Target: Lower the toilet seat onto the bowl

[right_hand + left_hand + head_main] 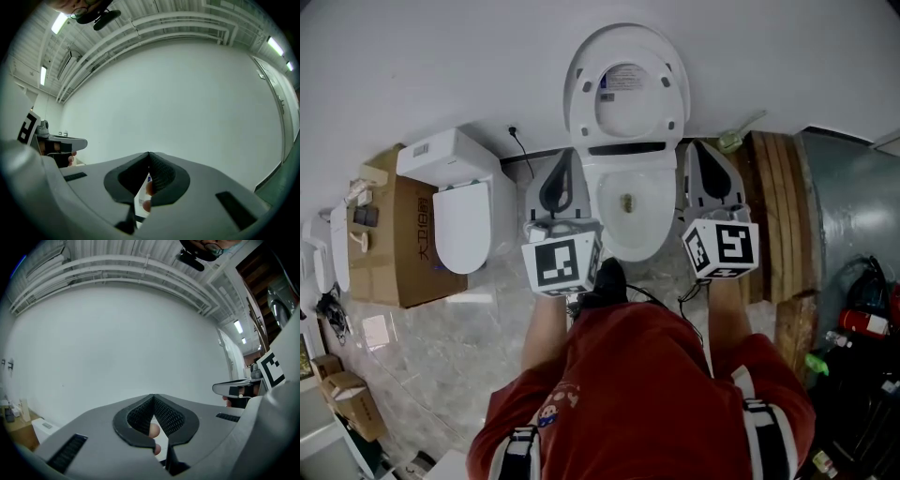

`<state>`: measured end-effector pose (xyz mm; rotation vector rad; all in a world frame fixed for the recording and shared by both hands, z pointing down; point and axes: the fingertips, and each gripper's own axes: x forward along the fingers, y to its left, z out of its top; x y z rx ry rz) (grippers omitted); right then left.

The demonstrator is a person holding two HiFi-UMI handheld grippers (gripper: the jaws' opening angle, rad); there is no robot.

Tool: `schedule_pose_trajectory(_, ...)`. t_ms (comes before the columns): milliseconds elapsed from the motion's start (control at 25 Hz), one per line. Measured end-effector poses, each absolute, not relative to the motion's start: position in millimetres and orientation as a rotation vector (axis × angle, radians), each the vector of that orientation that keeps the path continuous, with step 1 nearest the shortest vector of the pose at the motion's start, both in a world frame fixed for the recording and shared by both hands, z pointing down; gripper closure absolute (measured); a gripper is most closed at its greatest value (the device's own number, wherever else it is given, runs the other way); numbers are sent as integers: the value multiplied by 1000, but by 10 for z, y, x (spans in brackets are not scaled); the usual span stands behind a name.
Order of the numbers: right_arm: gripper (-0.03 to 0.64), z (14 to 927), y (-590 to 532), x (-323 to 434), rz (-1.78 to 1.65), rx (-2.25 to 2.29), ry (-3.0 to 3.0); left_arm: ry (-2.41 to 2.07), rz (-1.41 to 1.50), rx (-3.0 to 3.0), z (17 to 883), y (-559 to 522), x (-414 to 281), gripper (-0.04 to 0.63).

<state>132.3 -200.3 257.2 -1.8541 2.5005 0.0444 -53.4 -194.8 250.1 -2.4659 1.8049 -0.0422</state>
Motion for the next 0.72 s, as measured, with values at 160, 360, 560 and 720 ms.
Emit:
schedule_pose_trajectory(160,604,2666,-2292,1234,45,-1882,2521,1806,-32,-2501,2575,-2255,-563,584)
schedule_pose_trajectory(360,604,2828,-2636,1098,64,-1914,2573,1783,-66,-2538,2699,-2585,-613,584)
schedule_pose_trajectory(560,604,3003,-2960,1001,39,-1951,2593,1798,-27,-2575,2775,-2897,-672,584)
schedule_pose_trajectory(720,603,3130,-3214,935,45,-1969,2620,1779,-36,-2601,2886,-3106,-692,584)
